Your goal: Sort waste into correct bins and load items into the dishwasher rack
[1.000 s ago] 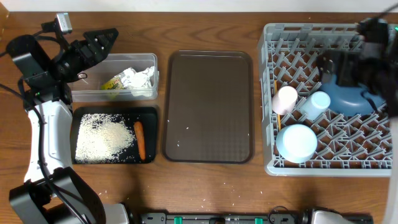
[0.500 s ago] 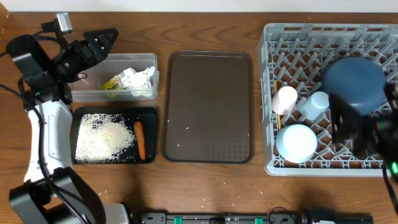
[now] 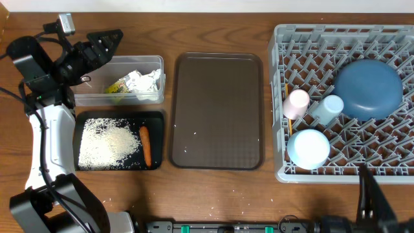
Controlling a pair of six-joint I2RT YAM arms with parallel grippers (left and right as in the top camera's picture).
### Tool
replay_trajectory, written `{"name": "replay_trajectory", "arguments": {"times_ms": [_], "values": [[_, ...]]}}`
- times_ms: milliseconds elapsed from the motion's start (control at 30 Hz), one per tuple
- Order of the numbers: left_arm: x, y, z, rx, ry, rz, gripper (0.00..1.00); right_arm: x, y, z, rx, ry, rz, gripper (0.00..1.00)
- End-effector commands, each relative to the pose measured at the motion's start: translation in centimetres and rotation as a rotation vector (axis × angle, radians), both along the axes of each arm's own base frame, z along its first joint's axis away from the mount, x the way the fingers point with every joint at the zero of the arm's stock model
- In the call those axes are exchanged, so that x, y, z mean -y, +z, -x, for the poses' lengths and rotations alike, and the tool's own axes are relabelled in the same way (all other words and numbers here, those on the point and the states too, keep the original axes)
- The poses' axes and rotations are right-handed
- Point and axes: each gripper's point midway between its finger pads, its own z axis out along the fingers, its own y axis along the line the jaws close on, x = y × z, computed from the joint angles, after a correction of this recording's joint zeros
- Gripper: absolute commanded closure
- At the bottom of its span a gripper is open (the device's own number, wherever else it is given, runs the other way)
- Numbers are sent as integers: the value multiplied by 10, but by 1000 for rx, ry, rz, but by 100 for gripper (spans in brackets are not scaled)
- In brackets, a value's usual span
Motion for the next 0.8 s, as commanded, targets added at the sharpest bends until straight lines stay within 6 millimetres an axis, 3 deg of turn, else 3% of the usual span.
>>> {"name": "replay_trajectory", "arguments": {"times_ms": [0,133,333,467,767], "values": [[0,13,3,31,-5,-9,2,-1,-11,15,13,9,14,1],[0,13,3,31,-5,-9,2,-1,-34,25,16,4,15,1],[0,13,3,31,-5,-9,2,0,-94,19,-20,5,13,1],[0,13,3,31,-5,-9,2,0,-114,1,27,5,14,1],[0,13,3,31,-5,-9,2,2,-137,-45,184,12,-108,1]]}}
